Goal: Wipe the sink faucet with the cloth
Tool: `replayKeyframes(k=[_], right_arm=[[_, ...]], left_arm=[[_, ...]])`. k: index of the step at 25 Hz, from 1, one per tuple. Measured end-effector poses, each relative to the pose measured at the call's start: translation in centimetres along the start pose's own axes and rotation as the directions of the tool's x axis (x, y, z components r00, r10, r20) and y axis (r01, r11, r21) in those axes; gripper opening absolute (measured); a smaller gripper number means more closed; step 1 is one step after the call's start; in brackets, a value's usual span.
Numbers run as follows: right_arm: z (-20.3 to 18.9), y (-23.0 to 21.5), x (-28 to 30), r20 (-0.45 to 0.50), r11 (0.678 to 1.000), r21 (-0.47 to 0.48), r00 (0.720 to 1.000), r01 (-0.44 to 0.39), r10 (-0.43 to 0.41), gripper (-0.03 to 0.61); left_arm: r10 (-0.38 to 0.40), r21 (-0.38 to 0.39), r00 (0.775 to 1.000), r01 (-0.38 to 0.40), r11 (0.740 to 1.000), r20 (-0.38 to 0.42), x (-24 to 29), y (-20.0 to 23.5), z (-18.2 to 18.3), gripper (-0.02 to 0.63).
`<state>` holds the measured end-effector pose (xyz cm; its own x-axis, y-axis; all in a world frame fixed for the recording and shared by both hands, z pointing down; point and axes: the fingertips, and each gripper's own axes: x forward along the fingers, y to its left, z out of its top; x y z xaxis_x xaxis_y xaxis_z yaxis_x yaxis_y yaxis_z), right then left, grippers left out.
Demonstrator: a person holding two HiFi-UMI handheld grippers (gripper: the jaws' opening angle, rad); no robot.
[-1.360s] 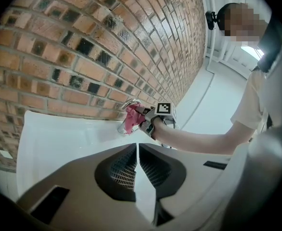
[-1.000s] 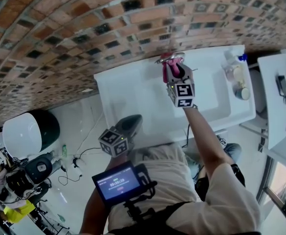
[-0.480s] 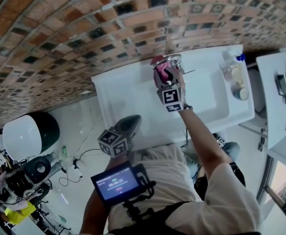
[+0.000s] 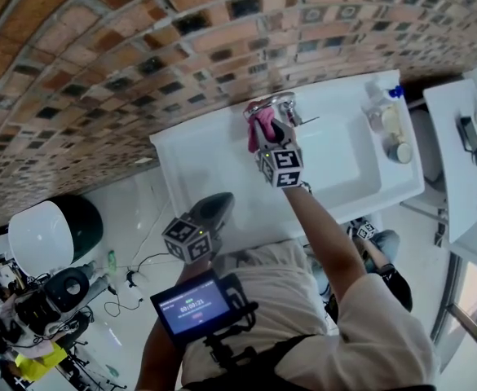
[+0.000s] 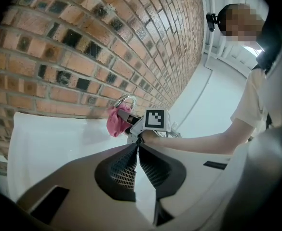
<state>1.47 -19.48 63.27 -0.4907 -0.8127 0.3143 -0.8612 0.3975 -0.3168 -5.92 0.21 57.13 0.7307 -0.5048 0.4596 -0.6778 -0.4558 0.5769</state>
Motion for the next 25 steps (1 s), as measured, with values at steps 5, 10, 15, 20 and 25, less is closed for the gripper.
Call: replayKeyframes(k=[5, 10, 15, 20, 25], right_arm=[[-1.9, 3.6, 1.4, -0.079, 0.995, -0.079, 0.995, -0.065, 0.058, 0.084], [0.4, 5.3, -0.5, -0.051, 0.988, -0.121, 0.995, -0.093, 0.088, 0.083], [3.4, 7.6, -5.0, -0.069, 0.907, -0.361, 0.976, -0.217, 0.206, 0.083], [-4.0, -1.1, -2.8, -0.387, 0.625, -0.753, 0.907, -0.206, -0.166, 0.087], [-9.0, -5.1, 0.4, -0.486, 0.315, -0.869, 0.779, -0.382, -0.397, 0.089]], left_arm=[[0.012, -0.001, 1.000, -0.012, 1.000, -0.006, -0.3, 0.2, 0.1, -0.003], [0.013, -0.005, 1.000, -0.013, 1.000, 0.000, -0.4, 0.0, -0.1, -0.003], [0.009, -0.018, 1.000, -0.009, 1.000, 0.016, -0.5, 0.4, -0.1, -0.003], [0.004, -0.030, 1.000, -0.003, 1.000, 0.024, -0.1, 0.1, -0.2, -0.003], [-0.009, -0.021, 1.000, 0.010, 1.000, 0.023, 0.5, -0.3, -0.2, -0.003]])
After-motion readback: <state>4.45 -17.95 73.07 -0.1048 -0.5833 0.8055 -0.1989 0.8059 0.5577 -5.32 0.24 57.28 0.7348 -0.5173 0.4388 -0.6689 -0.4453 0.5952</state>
